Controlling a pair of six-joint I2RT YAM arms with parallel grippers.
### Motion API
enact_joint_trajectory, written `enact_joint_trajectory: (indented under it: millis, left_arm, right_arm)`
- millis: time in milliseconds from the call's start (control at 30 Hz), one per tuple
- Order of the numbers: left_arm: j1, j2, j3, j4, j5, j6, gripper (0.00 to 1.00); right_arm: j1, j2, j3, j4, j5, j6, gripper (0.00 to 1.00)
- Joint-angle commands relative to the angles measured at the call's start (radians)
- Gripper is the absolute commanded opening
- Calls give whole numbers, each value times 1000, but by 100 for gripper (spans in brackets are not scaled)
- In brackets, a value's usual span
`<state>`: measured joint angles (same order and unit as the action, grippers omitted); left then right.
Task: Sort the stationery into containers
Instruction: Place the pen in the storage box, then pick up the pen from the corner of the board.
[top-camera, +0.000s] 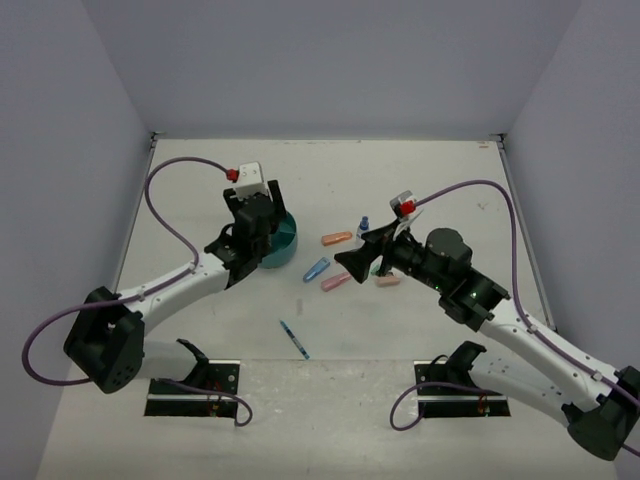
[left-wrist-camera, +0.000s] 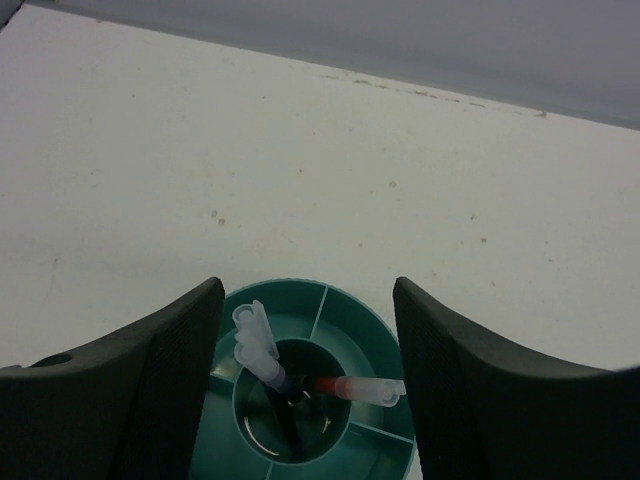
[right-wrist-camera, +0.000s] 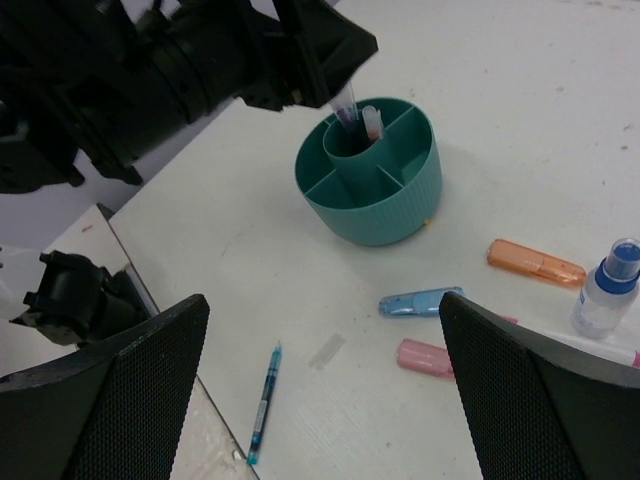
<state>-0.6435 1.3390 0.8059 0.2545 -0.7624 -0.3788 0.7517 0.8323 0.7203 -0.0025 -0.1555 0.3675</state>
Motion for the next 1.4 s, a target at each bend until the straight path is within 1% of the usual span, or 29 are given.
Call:
enact_joint_trajectory:
  millis: [0,67,133,167,300,333,400,500,633,700,733,800,833,867,933,967,1100,1133,1200,1267,1367]
  left_arm:
    - [1,-131,63,-109,30,-64,76]
    - [1,-201,109,-254,47,-107,90]
    - [1,-260,164,-379,73,-169,98]
    - [1,-285,189,-450,85,-204,100]
    - [2,-383,262,-725,102,-294,100]
    - [1,-398,267,-807,75,-310,100]
    - [2,-452,284,-964,-3,-391,100]
    - [2,-548,260,-1050,-34,-378,100]
    - [3,-610,207,-1117,14,-298,100]
    - [2,-627,152,-1116,26,-249,100]
    - [2,-633,123,-1109,22,-239,100]
    - [1,-641,84,-1092,8,-267,100]
    - [2,-650,61,-1069,23,-262,100]
    - [1,-664,20,-1011,54,-221,100]
    - [2,-664,4,-974,90,-197,100]
    - [3,-656,13,-982,85,-196,100]
    - [2,-640,12,-989,82,-205,100]
    - [2,-644,9,-987,89,-204,100]
    - [2,-660,7,-985,89,-207,100]
    - [2,-682,5,-985,87,-209,100]
    - [2,-727,-3,-975,90,-204,100]
  right_arm:
    - [8,40,56,-50,-31,17,99]
    - [25,59,54,-78,-22,25,99]
    - [61,73,58,-109,21,44,99]
    - [86,81,65,-133,57,52,99]
    - [225,144,136,-285,253,94,99]
    - [247,153,147,-335,281,108,99]
    - [320,180,163,-374,335,144,99]
    - [410,237,185,-415,398,196,99]
    - [497,361,241,-500,513,239,97]
    - [533,424,267,-519,541,245,97]
    - [545,459,282,-527,543,241,97]
    - [557,531,314,-545,528,231,97]
    - [561,559,328,-553,514,231,97]
    - [564,603,352,-564,495,240,95]
    - [566,650,384,-572,480,246,93]
    - [566,673,392,-568,470,242,92]
    - [564,772,437,-560,404,226,84]
    - [564,802,457,-570,389,221,80]
    - [564,874,522,-601,361,220,70]
    - [564,931,550,-627,359,237,65]
    - [563,964,554,-622,348,240,61]
